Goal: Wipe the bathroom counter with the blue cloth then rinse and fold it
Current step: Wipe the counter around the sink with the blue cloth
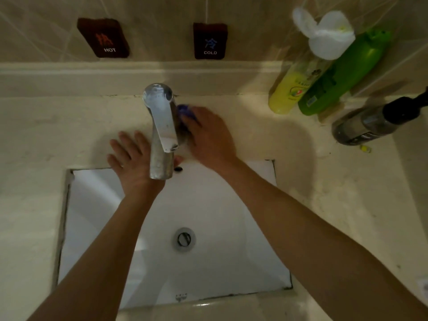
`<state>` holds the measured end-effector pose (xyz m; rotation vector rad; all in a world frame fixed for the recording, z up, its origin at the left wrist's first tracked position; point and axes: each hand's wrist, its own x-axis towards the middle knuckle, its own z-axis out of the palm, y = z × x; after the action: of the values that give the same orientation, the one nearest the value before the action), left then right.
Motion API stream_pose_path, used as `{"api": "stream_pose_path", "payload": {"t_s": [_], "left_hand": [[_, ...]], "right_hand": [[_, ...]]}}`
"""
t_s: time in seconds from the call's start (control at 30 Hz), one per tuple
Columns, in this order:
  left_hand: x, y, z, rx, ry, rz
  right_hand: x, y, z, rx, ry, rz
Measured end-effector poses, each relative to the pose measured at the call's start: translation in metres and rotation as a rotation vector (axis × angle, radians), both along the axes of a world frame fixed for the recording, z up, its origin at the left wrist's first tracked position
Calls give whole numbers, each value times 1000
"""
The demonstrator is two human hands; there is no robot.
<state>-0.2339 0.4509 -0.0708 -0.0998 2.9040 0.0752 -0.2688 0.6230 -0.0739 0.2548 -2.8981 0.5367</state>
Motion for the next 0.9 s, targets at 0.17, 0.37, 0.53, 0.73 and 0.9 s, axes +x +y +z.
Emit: {"api": "stream_pose_path", "payload": {"t_s": [0.17,0.37,0.53,0.73,0.9], "left_hand": [[3,0,-1,39,-12,6],[1,-2,1,54,-18,36],[2,2,3,28,-31,72],[3,3,11,113,-29,79],[4,1,10,138,8,88]], "right_hand": [[54,60,-15,107,66,364],[-19,48,1,97,65,-201],[36,-31,-3,13,-39,-3],[17,78,-8,101,67,86],[94,146,-5,147,-48,-187]]}}
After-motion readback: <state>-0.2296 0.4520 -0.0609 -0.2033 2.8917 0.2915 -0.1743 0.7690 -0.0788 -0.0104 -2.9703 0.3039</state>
